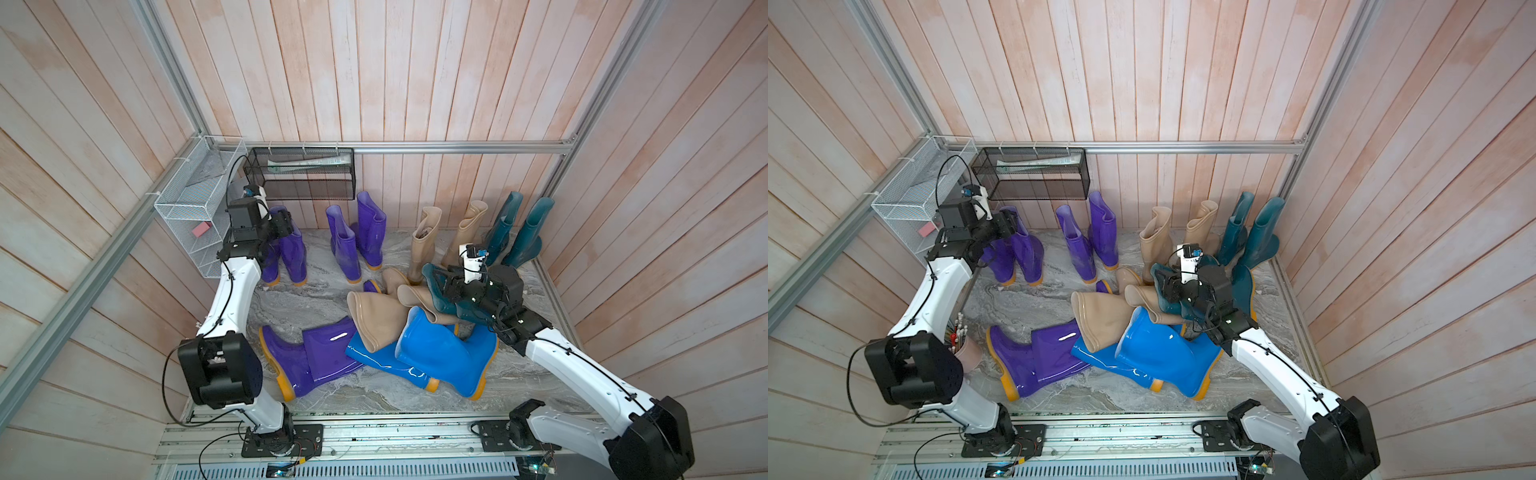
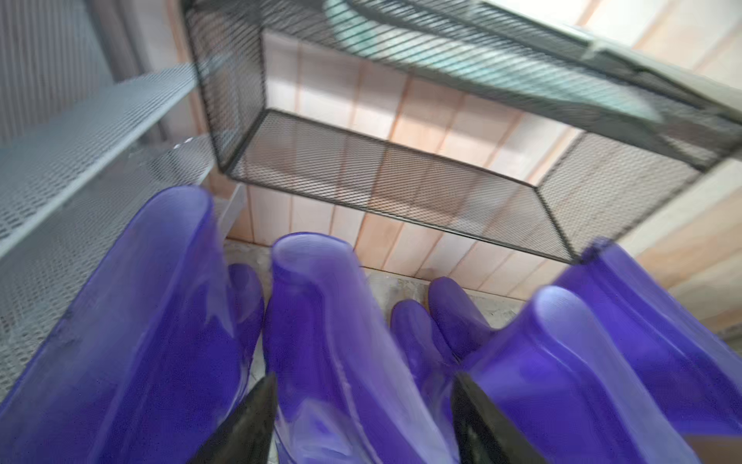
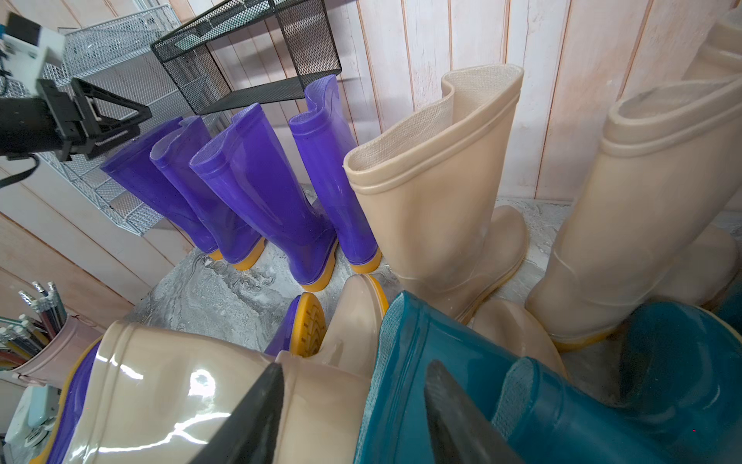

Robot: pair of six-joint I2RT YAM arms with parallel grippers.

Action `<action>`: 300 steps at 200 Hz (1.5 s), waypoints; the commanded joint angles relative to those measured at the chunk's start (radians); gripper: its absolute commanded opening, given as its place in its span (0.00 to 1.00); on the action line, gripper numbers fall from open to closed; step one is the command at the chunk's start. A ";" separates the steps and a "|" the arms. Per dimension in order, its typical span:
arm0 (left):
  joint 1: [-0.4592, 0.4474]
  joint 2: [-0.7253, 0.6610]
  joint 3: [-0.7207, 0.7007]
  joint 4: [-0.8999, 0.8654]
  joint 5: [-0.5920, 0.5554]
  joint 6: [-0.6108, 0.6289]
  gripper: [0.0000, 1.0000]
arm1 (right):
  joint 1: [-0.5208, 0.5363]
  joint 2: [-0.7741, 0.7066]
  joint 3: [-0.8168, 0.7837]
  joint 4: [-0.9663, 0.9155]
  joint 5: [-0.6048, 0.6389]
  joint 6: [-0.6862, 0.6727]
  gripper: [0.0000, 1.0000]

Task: Match and arrange rain boots in pairs
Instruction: Pair a pair of rain boots at the corner of the board.

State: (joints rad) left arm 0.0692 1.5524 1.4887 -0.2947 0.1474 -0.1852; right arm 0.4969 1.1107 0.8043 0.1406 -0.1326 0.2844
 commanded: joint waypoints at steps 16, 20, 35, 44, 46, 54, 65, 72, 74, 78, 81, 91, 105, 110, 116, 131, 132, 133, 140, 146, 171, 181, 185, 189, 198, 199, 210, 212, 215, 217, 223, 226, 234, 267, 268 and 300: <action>-0.151 -0.279 -0.252 0.056 -0.123 -0.043 0.77 | 0.009 -0.017 0.030 -0.009 0.002 -0.002 0.59; -0.163 -0.301 -0.290 0.064 -0.142 -0.049 0.77 | 0.009 -0.016 0.029 -0.006 0.002 -0.001 0.60; -0.191 -0.361 -0.413 0.108 -0.184 -0.082 0.77 | 0.010 -0.010 0.027 0.000 -0.004 0.002 0.60; -0.192 -0.368 -0.472 0.145 -0.186 -0.097 0.77 | 0.012 -0.004 0.029 0.002 -0.007 0.000 0.60; -0.192 -0.366 -0.481 0.153 -0.186 -0.101 0.77 | 0.013 -0.003 0.029 0.002 -0.008 0.001 0.60; -0.191 -0.347 -0.511 0.189 -0.183 -0.101 0.77 | 0.014 0.003 0.029 0.004 -0.012 -0.001 0.60; -0.186 -0.300 -0.525 0.231 -0.195 -0.102 0.74 | 0.014 0.009 0.030 0.010 -0.011 -0.001 0.60; -0.175 -0.260 -0.523 0.248 -0.188 -0.112 0.73 | 0.014 0.012 0.032 0.013 -0.012 -0.002 0.60; -0.172 -0.249 -0.520 0.254 -0.182 -0.115 0.72 | 0.014 0.014 0.032 0.013 -0.013 -0.002 0.60; -0.162 -0.229 -0.519 0.263 -0.177 -0.123 0.72 | 0.014 0.015 0.033 0.012 -0.014 0.000 0.60; -0.157 -0.215 -0.517 0.270 -0.179 -0.128 0.70 | 0.015 0.014 0.035 0.013 -0.015 -0.001 0.60; -0.136 -0.175 -0.525 0.303 -0.199 -0.152 0.65 | 0.015 0.013 0.031 0.015 -0.016 0.001 0.60; -0.119 -0.148 -0.564 0.394 -0.287 -0.182 0.55 | 0.015 0.008 0.025 0.014 -0.008 -0.003 0.60; -0.118 -0.146 -0.587 0.437 -0.328 -0.182 0.53 | 0.015 0.007 0.023 0.014 -0.005 -0.006 0.61; -0.118 -0.144 -0.614 0.494 -0.348 -0.173 0.53 | 0.015 0.005 0.020 0.013 0.001 -0.008 0.61; -0.107 -0.117 -0.641 0.585 -0.351 -0.164 0.53 | 0.015 0.008 0.017 0.010 0.007 -0.016 0.61; -0.107 -0.115 -0.642 0.589 -0.349 -0.165 0.53 | 0.015 0.008 0.016 0.010 0.007 -0.016 0.61; -0.105 -0.113 -0.641 0.592 -0.346 -0.166 0.53 | 0.014 0.008 0.016 0.010 0.007 -0.017 0.61; -0.095 -0.087 -0.636 0.611 -0.329 -0.174 0.53 | 0.015 0.012 0.015 0.010 0.007 -0.017 0.61; -0.090 -0.071 -0.631 0.628 -0.310 -0.181 0.53 | 0.015 0.015 0.015 0.013 0.005 -0.017 0.61; -0.087 -0.027 -0.618 0.671 -0.302 -0.177 0.44 | 0.015 0.030 0.021 0.019 -0.007 -0.015 0.61; -0.086 -0.024 -0.618 0.672 -0.297 -0.177 0.36 | 0.015 0.031 0.020 0.021 -0.008 -0.016 0.61; -0.085 -0.025 -0.620 0.672 -0.286 -0.178 0.35 | 0.015 0.032 0.019 0.021 -0.007 -0.017 0.61; -0.085 -0.027 -0.623 0.667 -0.272 -0.178 0.35 | 0.014 0.031 0.018 0.023 -0.006 -0.018 0.61; -0.088 -0.039 -0.628 0.645 -0.237 -0.195 0.41 | 0.014 0.032 0.015 0.024 0.000 -0.019 0.61; -0.088 -0.041 -0.631 0.643 -0.235 -0.198 0.43 | 0.014 0.033 0.015 0.024 0.000 -0.020 0.61; -0.092 -0.077 -0.672 0.652 -0.210 -0.222 0.57 | 0.013 0.037 0.012 0.029 0.004 -0.020 0.61; -0.093 -0.085 -0.688 0.659 -0.209 -0.227 0.59 | 0.014 0.038 0.011 0.030 0.005 -0.019 0.61; -0.095 -0.098 -0.709 0.672 -0.208 -0.234 0.61 | 0.014 0.039 0.009 0.032 0.006 -0.020 0.62; -0.098 -0.107 -0.721 0.682 -0.207 -0.238 0.63 | 0.015 0.039 0.008 0.033 0.006 -0.020 0.62; -0.102 -0.131 -0.764 0.715 -0.203 -0.245 0.69 | 0.014 0.042 0.006 0.037 0.008 -0.019 0.63; -0.105 -0.139 -0.782 0.727 -0.201 -0.247 0.71 | 0.014 0.043 0.006 0.037 0.007 -0.019 0.63; -0.111 -0.154 -0.813 0.746 -0.196 -0.245 0.74 | 0.014 0.047 0.005 0.039 0.009 -0.020 0.65; -0.111 -0.103 -0.802 0.744 -0.181 -0.201 0.80 | 0.014 0.066 0.015 0.041 0.009 -0.031 0.67; -0.111 -0.099 -0.800 0.744 -0.183 -0.200 0.80 | 0.014 0.067 0.015 0.041 0.009 -0.032 0.67; -0.082 0.019 -0.728 0.747 -0.301 -0.215 0.66 | 0.014 0.082 0.021 0.051 0.008 -0.031 0.67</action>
State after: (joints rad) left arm -0.0368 1.4979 0.7055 0.4271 -0.0734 -0.4000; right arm 0.5064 1.1805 0.8070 0.1638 -0.1318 0.2630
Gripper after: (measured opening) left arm 0.728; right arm 0.672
